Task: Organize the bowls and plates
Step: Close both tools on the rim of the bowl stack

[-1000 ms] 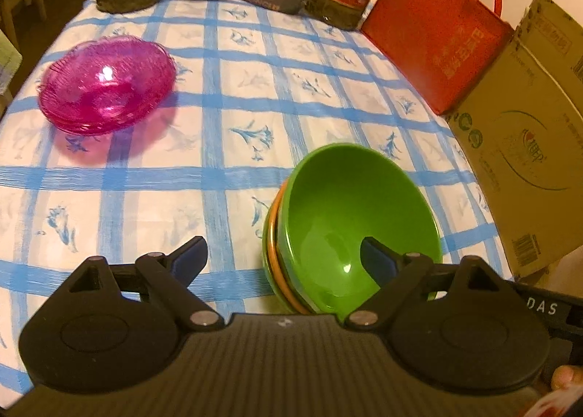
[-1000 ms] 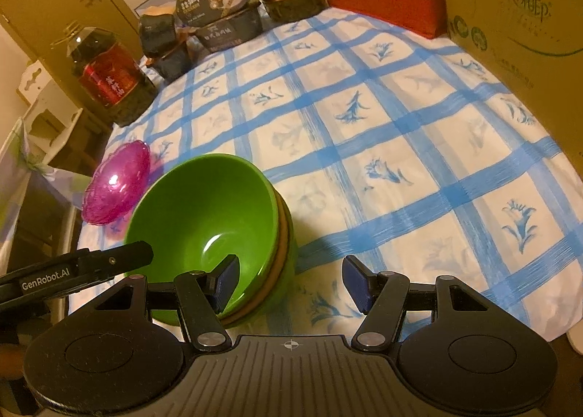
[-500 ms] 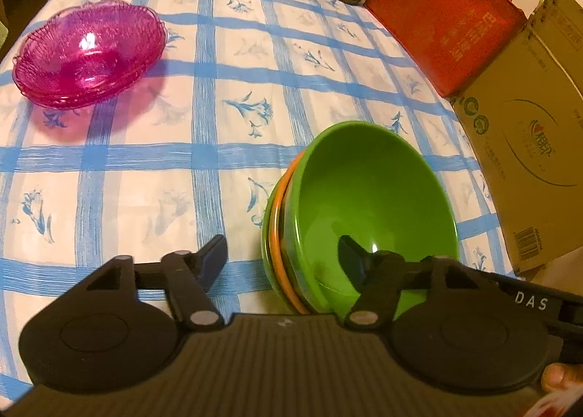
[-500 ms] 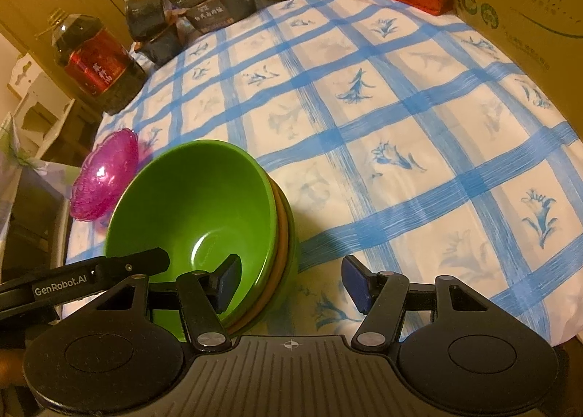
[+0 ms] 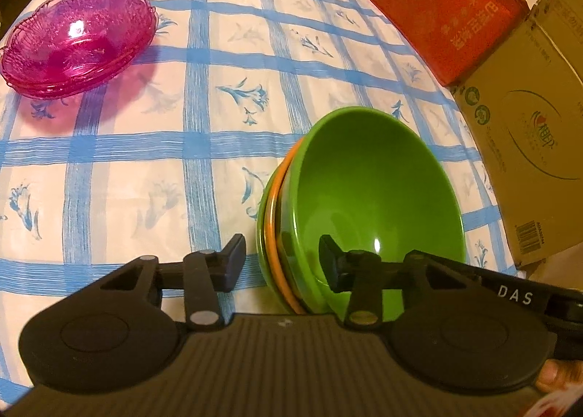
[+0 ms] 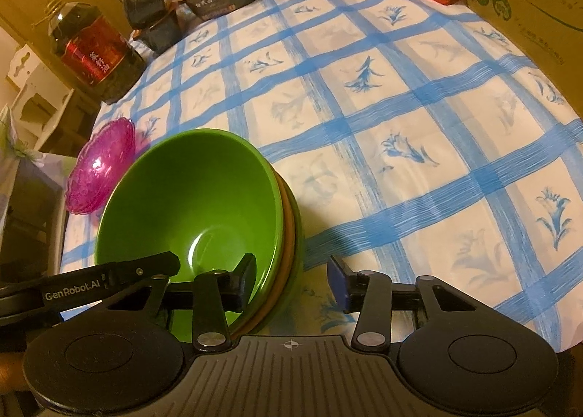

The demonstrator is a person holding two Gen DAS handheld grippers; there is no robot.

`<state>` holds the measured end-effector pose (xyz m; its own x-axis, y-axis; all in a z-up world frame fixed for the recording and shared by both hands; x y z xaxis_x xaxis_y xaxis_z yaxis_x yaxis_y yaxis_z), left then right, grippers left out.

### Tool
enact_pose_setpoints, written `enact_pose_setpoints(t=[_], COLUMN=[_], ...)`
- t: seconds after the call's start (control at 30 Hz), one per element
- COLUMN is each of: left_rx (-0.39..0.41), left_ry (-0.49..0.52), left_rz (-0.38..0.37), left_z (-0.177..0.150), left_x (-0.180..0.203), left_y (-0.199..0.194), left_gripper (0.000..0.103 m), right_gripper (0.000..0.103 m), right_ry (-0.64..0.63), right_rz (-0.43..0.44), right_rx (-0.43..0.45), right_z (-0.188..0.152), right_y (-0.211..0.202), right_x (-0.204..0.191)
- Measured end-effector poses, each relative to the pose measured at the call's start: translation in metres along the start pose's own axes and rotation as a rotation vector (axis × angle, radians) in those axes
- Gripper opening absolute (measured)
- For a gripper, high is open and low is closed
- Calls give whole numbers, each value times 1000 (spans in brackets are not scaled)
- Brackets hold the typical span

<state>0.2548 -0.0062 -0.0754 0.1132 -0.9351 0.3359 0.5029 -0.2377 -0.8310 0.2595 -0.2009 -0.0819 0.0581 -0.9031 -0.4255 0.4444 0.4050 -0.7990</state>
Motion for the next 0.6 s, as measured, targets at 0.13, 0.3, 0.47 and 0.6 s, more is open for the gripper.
enact_pose_setpoints(t=[0.13,0.3,0.47,0.6], left_rx=[0,-2,-5,-4], left_ry=[1,6,14,22], left_rz=[-2,-10,-5,5], left_z=[0,-2,-2,-2], left_x=[1,2,1,0], left_y=[1,2,3,3], left_gripper=[33,32,28,25], right_gripper=[41,39,33,30], right_ry=[-1,13,6,-4], right_rz=[4,15,11,-1], right_rx=[-5,-19,-31,-26], right_z=[-1,-2,-4,-5], right_y=[2,6,10,11], right_x=[-2,-4,-7,-8])
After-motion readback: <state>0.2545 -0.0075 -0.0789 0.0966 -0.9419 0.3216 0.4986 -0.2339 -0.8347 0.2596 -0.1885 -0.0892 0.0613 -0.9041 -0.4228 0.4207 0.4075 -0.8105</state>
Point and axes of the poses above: each gripper's, at about its wrist camera, not at the fingertips, and y roughly the way its jaws point, x to its right, z to its top, the point moved 6 cm from there along y, roughly the way its jaws point, and after that the axes turned 5 degrees about x, right-handed, at the moved point
